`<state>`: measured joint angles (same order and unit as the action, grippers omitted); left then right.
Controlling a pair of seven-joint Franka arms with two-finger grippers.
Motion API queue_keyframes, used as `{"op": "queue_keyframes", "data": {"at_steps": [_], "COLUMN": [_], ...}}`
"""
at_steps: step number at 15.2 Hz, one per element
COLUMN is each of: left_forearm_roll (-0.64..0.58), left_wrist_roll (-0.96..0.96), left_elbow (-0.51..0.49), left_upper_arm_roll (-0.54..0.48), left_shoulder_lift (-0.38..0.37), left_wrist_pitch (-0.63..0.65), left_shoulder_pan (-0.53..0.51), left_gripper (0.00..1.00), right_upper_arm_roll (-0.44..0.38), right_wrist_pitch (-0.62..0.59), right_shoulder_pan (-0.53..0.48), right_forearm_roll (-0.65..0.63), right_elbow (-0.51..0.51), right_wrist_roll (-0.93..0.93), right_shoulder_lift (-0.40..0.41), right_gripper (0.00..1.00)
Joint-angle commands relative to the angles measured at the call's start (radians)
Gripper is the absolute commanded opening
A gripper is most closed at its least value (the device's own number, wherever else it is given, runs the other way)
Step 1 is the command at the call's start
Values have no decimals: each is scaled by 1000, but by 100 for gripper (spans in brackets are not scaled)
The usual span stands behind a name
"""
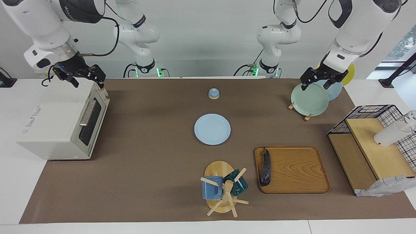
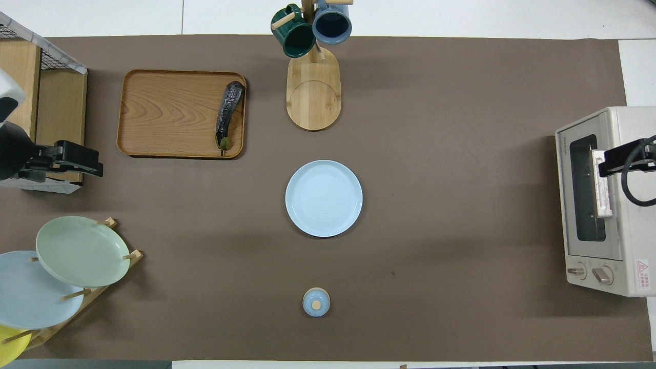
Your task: Put eggplant into oven
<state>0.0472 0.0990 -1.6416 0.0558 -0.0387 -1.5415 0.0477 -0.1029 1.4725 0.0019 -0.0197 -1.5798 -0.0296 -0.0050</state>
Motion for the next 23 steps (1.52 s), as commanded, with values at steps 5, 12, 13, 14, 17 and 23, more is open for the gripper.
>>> {"op": "queue_keyframes", "data": {"at_steps": [5,12,13,14,17,23], "left_forearm_roll": [-10,-10,-10,-10,26,81], "left_wrist_roll": [5,10,10,10,8,10], "left_elbow": [2,-33,-33,-35,-35,-21], "left_upper_arm_roll": [-1,-1,-1,-1,1,1], "left_shoulder_lift": [2,-3,2,11,43,187], "left_wrist_pitch": [-19,-83,-86,-107,-147,-274], "left_shoulder_pan": [4,14,15,15,17,83], "left_gripper": [100,100,100,100,100,100], "right_upper_arm_roll": [-3,-3,-3,-3,-6,-3], "right_wrist_pitch": [-34,-11,27,38,110,267], "right_shoulder_pan": [-8,-16,-16,-16,-26,-28], "right_forearm_roll": [23,18,21,17,4,-130], "right_elbow": [8,-8,-17,-28,-132,-304], "right_wrist_roll": [8,-1,-3,-3,0,25], "right_shoulder_lift": [-4,-12,-12,-13,-58,-76], "right_gripper": [100,100,93,27,0,0]}}
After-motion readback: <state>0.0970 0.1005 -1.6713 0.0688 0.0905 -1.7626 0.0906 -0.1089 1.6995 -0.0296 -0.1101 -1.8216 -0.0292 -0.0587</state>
